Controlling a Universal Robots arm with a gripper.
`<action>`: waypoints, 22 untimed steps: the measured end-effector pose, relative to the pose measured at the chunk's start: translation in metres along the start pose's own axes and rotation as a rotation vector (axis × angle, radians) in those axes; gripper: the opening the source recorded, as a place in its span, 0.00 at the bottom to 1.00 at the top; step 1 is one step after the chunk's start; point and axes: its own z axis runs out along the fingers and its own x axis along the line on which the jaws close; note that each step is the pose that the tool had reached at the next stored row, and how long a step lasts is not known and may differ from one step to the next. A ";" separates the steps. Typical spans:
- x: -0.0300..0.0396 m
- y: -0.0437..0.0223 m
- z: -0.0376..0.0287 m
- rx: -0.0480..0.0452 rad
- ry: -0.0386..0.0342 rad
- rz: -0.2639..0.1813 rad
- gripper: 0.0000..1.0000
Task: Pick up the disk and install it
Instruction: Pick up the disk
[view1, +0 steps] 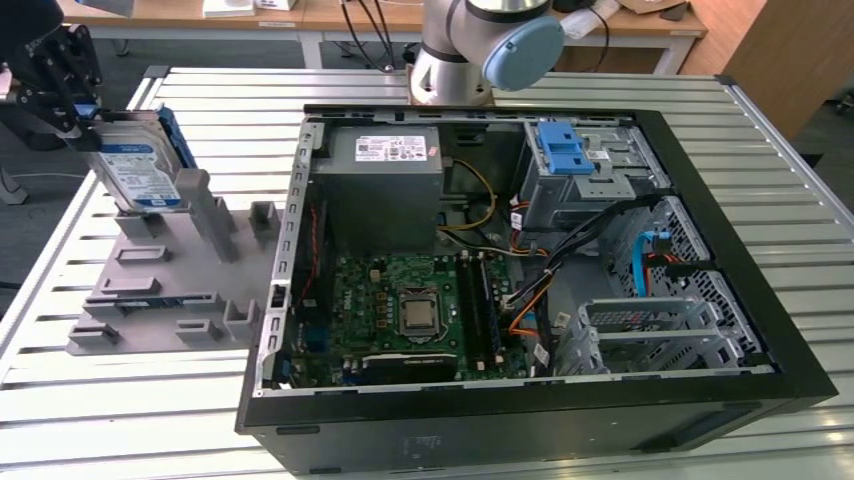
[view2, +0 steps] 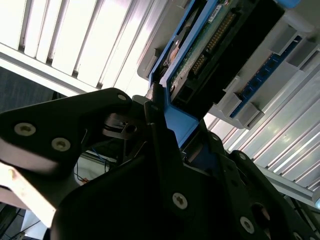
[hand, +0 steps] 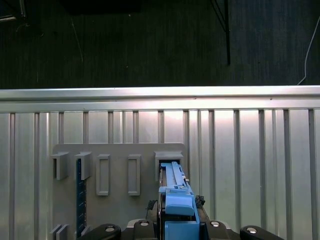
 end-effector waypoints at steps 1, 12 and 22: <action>0.0000 0.0000 0.0000 0.0001 0.0000 0.000 0.36; 0.0000 0.0000 -0.0022 -0.0001 0.0001 0.000 0.36; -0.0002 0.0000 -0.0090 0.0001 -0.0001 0.000 0.36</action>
